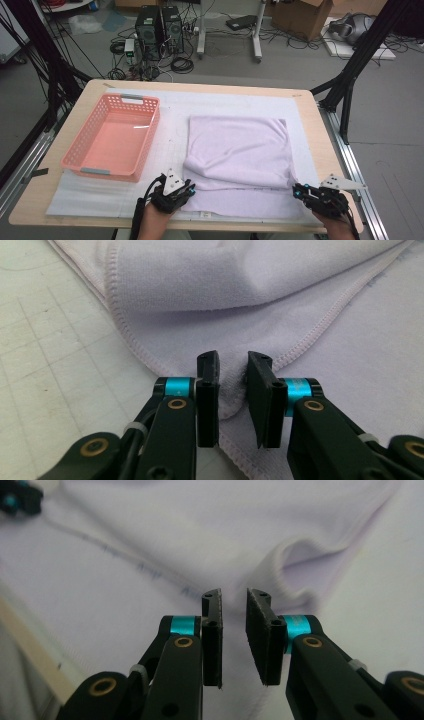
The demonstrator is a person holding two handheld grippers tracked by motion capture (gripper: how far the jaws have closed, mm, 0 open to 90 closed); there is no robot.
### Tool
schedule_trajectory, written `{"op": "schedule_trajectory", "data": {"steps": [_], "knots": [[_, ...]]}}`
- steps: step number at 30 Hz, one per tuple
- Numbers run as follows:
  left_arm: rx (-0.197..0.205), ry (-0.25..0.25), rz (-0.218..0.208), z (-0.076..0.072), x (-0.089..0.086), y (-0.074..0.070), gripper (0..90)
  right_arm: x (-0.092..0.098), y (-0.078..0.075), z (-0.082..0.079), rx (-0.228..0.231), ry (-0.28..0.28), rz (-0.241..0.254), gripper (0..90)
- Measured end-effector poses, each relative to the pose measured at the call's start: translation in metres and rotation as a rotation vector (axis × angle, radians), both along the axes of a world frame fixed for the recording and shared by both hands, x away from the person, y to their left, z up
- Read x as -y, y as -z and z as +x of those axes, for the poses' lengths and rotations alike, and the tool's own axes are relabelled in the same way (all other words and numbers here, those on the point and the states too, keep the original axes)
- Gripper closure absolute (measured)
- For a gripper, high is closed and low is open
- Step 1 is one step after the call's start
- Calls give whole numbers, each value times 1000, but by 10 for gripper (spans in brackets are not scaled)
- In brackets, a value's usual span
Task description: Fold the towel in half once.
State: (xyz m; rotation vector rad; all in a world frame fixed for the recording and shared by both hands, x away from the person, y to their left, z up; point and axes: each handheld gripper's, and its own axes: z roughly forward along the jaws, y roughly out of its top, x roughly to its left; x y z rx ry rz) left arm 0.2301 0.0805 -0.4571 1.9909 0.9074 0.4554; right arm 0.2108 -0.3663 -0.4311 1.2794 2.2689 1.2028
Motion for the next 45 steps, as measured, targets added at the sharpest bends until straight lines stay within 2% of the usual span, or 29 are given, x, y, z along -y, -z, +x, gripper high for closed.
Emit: {"op": "schedule_trajectory", "data": {"steps": [3, 5, 7, 9, 10, 12, 13, 16, 18, 20, 21, 22, 24, 25, 27, 28, 30, 32, 33, 36, 39, 42, 43, 45], "knots": [[-2, -10, -5, 0, 0, 0, 789, -10, 12, 5, 0, -5, -56, 663], [-4, -12, -1, 1, -1, 0, 818, -13, 14, 11, 19, 26, -71, 632], [-8, -17, -14, 1, -1, 0, 839, -14, 15, 16, 50, 54, -97, 610], [-17, -19, -24, 2, -2, 0, 849, -16, 17, 20, 59, 58, -155, 656], [-21, -18, -31, 2, -3, 0, 852, -16, 18, 19, 74, 51, -167, 691], [-36, -15, -53, 2, -5, -1, 857, -15, 16, 19, 64, 53, -177, 860], [-46, -9, -70, 2, -7, -1, 858, -14, 16, 18, 62, 53, -180, 875], [-52, 8, -114, -1, -12, -5, 860, -10, 13, 14, 44, 48, -164, 897], [-51, 18, -142, -4, -15, -9, 860, -6, 11, 8, 34, 42, -133, 897], [-51, 28, -173, -6, -17, -12, 860, -1, 7, 2, 45, 37, -117, 895], [-51, 32, -176, -7, -18, -12, 860, 1, 5, 0, 57, 27, -101, 874], [-51, 33, -183, -8, -18, -13, 860, 2, 5, 0, 66, 36, -92, 787], [-48, 41, -192, -10, -18, -14, 860, 2, 5, 2, 66, 54, -69, 690], [-48, 42, -194, -11, -18, -15, 860, 1, 6, 4, 69, 68, -70, 626], [-47, 44, -207, -12, -19, -15, 859, -3, 10, 11, 79, 97, -86, 593], [-49, 46, -208, -12, -20, -15, 859, -5, 12, 17, 73, 114, -88, 601], [-56, 42, -220, -12, -21, -14, 857, -9, 15, 24, 44, 114, -90, 699], [-58, 46, -219, -13, -22, -14, 857, -12, 15, 23, 46, 107, -134, 821], [-55, 46, -220, -14, -23, -14, 857, -11, 13, 22, 41, 105, -133, 894], [-44, 47, -234, -16, -23, -16, 858, -3, 12, 16, 24, 105, -86, 896], [-41, 57, -235, -18, -24, -17, 858, 5, 7, 7, 25, 99, -43, 897], [-38, 56, -244, -21, -27, -19, 859, 8, 3, 2, 46, 77, -34, 895], [-38, 51, -247, -21, -27, -19, 859, 8, 4, 2, 52, 66, -41, 887], [-41, 51, -251, -22, -28, -18, 859, 4, 6, 3, 47, 65, -45, 675]]}}
